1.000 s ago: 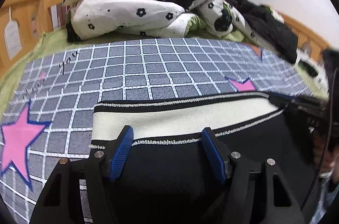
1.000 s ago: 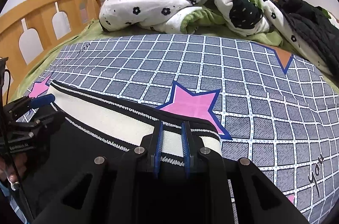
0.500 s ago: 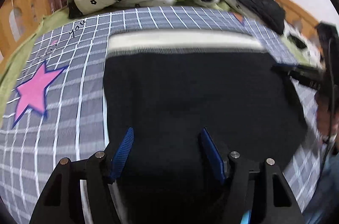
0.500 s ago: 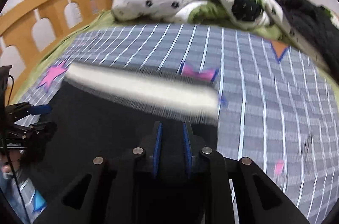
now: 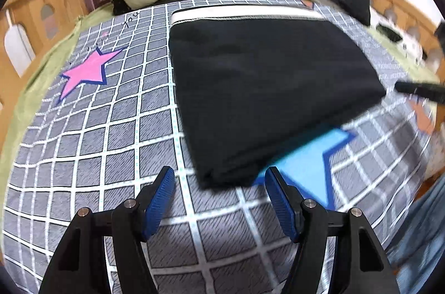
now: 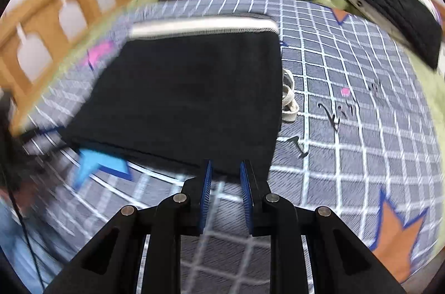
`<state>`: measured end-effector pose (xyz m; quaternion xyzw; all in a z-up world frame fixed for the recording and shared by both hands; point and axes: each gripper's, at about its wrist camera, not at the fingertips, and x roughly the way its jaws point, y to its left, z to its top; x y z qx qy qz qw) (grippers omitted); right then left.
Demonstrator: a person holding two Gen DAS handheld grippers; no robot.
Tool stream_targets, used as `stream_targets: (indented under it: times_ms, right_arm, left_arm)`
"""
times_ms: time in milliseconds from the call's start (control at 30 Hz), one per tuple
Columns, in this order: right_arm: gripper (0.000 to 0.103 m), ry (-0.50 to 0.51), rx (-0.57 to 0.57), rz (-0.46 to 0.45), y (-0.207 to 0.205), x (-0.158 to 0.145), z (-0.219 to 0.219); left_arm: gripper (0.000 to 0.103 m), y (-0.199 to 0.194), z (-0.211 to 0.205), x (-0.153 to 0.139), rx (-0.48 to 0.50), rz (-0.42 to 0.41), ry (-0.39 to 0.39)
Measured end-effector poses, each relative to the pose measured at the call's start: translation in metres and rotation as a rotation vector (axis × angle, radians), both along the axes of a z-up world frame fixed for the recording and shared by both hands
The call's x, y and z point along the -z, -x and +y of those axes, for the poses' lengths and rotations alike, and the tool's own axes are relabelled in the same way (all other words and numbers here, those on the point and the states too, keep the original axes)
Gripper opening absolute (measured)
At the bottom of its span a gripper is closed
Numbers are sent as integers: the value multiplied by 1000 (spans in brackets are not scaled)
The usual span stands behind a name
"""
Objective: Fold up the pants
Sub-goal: 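Press and square the folded bundle edges with both grippers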
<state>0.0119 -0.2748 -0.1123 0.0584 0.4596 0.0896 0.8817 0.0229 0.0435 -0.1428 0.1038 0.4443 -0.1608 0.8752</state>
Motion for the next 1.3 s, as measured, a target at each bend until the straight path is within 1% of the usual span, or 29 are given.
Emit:
stream_targets:
  times_ms: [33, 67, 100, 167, 233, 267, 300, 333, 367, 433, 467, 500, 567, 600, 633, 700, 767, 867, 900, 933, 1000, 1067, 1167, 1267, 1300]
  right_arm:
    - [21, -22, 24, -9, 7, 0, -2]
    - [21, -21, 36, -17, 11, 0, -1]
    - [21, -10, 49, -30, 16, -1, 1]
    - [21, -4, 52, -58, 24, -4, 4]
    - [21, 3, 41, -87, 31, -5, 9]
    - [21, 11, 38, -92, 29, -5, 10]
    - [21, 25, 27, -95, 28, -4, 12]
    - [21, 30, 19, -94, 27, -2, 13]
    - [21, 37, 16, -88, 25, 0, 14]
    - [21, 32, 26, -78, 24, 4, 13]
    - [21, 24, 30, -70, 23, 6, 12]
    - [21, 19, 35, -62, 22, 7, 11]
    - [21, 12, 49, -63, 21, 7, 8]
    - [21, 1, 61, -63, 21, 7, 5]
    - [21, -11, 68, -60, 21, 8, 4]
    - [21, -30, 69, -43, 19, 11, 1]
    - [21, -6, 63, -41, 19, 13, 2]
    - [21, 10, 55, -65, 20, 9, 2]
    - [21, 11, 54, -78, 21, 6, 1]
    - [21, 13, 55, -96, 20, 2, 1]
    - [21, 10, 64, -128, 17, -6, 0]
    - [21, -4, 73, -148, 10, -11, -1]
    - [21, 2, 84, -160, -2, -11, 3]
    - [21, 27, 97, -162, -14, -1, 6]
    - [21, 29, 100, -160, -16, 4, 7]
  left_arm:
    - [65, 2, -2, 1, 8, -14, -25]
    - [65, 3, -4, 2, 12, -24, -52]
    - [65, 5, -7, 6, 14, -31, -99]
    - [65, 6, -10, 8, 26, -39, -131]
    - [65, 5, -12, 7, 10, -78, -153]
    - [64, 4, -12, 6, 1, -89, -147]
    - [55, 1, -12, 5, -4, -88, -130]
    - [35, -2, -12, 5, -16, -82, -111]
    - [23, -5, -12, 2, -21, -75, -73]
    - [16, -2, -10, -8, -53, -118, -18]
    - [16, -1, -6, -11, -55, -128, 2]
    - [15, -2, -5, -8, -59, -117, 0]
    - [15, -9, 3, 12, -72, -17, 5]
    - [15, -9, 6, 21, -81, 12, 27]
    - [15, -5, 7, 20, -84, -9, 37]
    - [15, -1, 8, 16, -75, -2, 52]
    - [15, 5, 15, 13, -82, 10, 81]
    - [15, 8, 28, 1, -93, 0, 126]
    - [16, 9, 36, -7, -105, -17, 167]
    - [24, 9, 41, -12, -115, -28, 194]
    - [37, 5, 45, -24, -144, -72, 234]
    - [38, -2, 44, -29, -150, -95, 270]
    - [38, -21, 30, -31, -153, -87, 320]
    - [38, -34, 8, -31, -132, -78, 324]
    - [38, -40, -2, -28, -117, -73, 308]
